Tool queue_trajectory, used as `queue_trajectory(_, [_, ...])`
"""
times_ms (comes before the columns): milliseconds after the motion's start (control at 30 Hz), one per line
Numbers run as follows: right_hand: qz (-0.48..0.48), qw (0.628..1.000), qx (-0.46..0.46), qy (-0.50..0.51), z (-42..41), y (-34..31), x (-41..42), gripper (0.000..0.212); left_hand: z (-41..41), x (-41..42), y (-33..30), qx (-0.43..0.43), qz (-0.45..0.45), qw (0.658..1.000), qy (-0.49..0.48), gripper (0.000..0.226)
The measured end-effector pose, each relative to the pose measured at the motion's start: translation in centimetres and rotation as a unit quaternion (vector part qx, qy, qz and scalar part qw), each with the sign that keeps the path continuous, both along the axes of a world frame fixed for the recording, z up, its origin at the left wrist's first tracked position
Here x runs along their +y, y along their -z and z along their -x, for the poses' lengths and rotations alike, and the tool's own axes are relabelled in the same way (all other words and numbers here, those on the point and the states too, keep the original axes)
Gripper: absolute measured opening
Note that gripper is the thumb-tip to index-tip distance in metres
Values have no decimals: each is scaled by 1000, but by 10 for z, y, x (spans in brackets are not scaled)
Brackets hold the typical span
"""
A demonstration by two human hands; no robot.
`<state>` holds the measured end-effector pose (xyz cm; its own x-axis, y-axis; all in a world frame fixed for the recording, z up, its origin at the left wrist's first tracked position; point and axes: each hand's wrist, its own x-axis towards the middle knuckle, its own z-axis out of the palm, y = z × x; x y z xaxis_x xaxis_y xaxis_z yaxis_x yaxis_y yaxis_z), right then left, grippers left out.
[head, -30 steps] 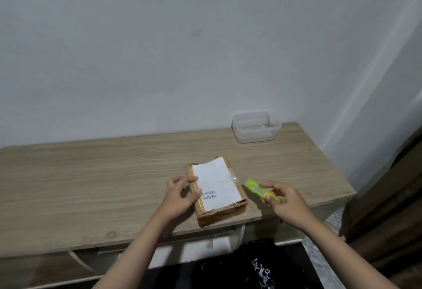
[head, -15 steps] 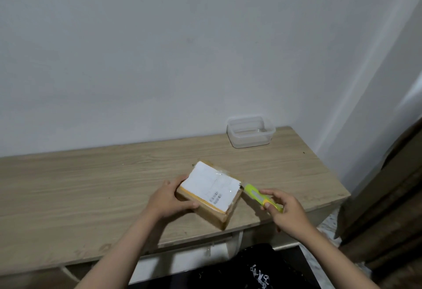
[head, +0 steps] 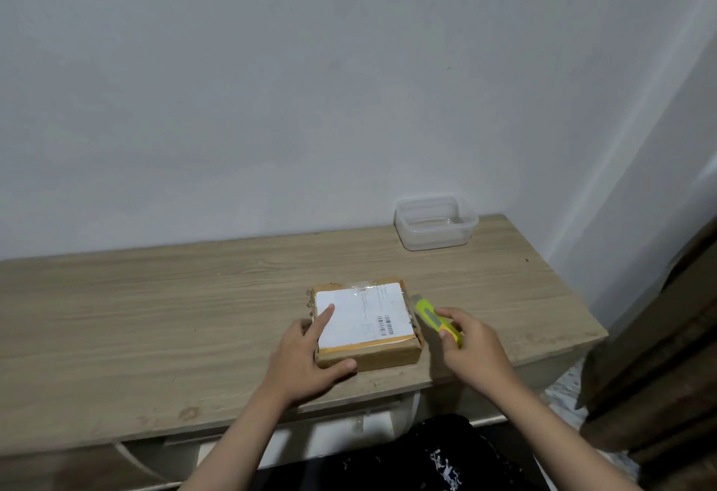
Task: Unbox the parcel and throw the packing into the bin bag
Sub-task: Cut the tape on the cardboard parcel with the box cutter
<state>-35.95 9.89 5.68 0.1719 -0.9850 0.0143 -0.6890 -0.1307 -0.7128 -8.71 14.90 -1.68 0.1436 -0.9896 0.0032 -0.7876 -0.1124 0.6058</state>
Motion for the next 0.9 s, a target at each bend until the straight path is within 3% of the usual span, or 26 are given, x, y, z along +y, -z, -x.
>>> queue_trajectory(267, [14, 997, 71, -14, -27, -7, -10, 42, 15, 2, 20, 57, 70, 993, -75, 91])
queue_trajectory(700, [13, 957, 274, -98, -46, -35, -11, 27, 18, 0, 18, 67, 71, 990, -98, 91])
queue_trajectory(900, [12, 952, 286, -112, -49, -44, -10, 26, 18, 0, 18, 68, 78, 990, -99, 90])
